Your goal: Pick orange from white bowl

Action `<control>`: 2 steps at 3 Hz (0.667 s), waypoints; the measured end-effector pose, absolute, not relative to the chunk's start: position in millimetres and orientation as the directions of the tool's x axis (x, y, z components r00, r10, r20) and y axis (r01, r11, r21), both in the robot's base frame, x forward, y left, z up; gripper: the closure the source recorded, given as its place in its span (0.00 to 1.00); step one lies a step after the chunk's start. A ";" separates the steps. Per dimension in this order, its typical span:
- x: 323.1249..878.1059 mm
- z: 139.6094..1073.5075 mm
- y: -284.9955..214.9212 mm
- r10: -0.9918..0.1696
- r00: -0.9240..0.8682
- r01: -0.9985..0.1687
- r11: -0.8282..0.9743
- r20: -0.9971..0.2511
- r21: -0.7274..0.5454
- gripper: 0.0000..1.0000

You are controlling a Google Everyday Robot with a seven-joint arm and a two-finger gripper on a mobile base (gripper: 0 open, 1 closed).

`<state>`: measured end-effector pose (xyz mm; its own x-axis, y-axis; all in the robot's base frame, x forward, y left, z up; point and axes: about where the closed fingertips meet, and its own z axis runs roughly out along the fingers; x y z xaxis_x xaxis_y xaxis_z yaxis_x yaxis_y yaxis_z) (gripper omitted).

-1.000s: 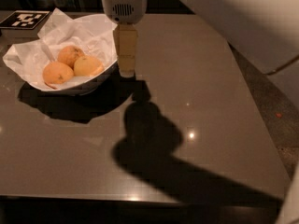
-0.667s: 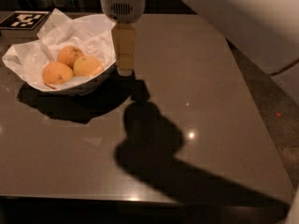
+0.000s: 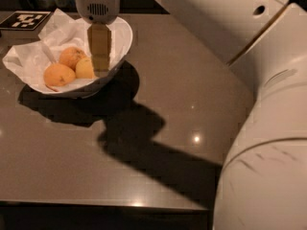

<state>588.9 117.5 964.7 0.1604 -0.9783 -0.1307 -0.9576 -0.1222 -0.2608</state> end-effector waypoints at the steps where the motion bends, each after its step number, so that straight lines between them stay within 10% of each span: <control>1: 592.0 966.4 120.4 -0.977 0.155 -0.954 -0.110 -0.144 -0.280 0.00; 2: 602.4 955.3 131.8 -0.986 0.091 -0.965 -0.052 -0.141 -0.258 0.00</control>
Offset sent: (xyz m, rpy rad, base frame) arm 0.0187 0.0237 -0.0282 -0.0320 0.0801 -0.1933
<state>602.4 131.8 955.3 0.0907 -0.9858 -0.1410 -0.9648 -0.0519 -0.2579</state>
